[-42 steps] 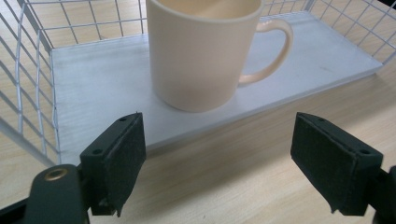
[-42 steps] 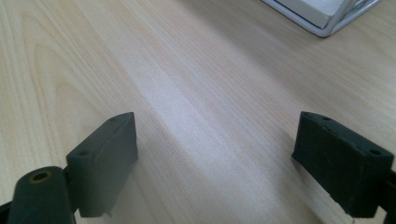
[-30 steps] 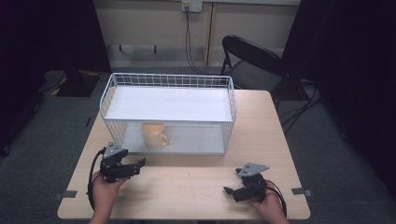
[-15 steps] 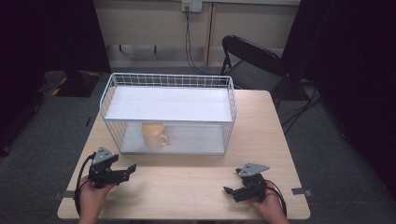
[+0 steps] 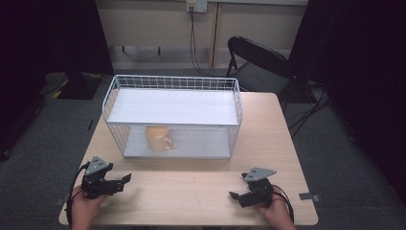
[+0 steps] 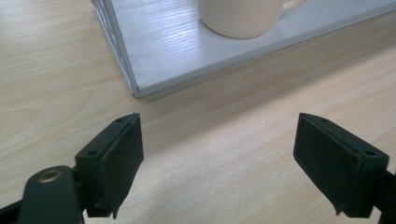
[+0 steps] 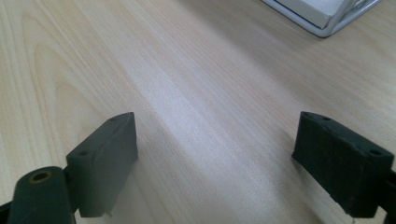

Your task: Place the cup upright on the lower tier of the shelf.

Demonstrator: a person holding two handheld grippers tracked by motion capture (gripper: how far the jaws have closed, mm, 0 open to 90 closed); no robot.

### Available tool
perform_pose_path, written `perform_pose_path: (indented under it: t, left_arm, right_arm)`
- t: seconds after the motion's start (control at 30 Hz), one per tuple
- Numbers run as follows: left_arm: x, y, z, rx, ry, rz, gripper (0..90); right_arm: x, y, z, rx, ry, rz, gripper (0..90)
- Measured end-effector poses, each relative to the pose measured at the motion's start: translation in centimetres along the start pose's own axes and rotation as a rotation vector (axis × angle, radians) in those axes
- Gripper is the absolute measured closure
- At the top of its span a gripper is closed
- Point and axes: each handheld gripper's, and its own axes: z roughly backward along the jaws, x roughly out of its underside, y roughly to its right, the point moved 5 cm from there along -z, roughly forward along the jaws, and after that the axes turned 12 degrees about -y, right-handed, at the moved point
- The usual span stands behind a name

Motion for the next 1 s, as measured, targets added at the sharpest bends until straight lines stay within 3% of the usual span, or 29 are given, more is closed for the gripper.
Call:
perform_pose_path:
  t: [0.13,0.43,1.0]
  left_arm:
    - [0.5,-0.4,-0.1,0.011,0.007,-0.005,16.0]
    - [1.6,-1.4,-0.6,-0.008,-0.013,-0.014,16.1]
    - [2.1,-1.2,-1.2,-0.025,-0.038,-0.061,15.9]
  right_arm:
    - [0.0,0.0,0.0,0.0,0.0,0.0,12.8]
    - [0.0,0.0,0.0,0.0,0.0,0.0,12.8]
    - [0.0,0.0,0.0,0.0,0.0,0.0,12.8]
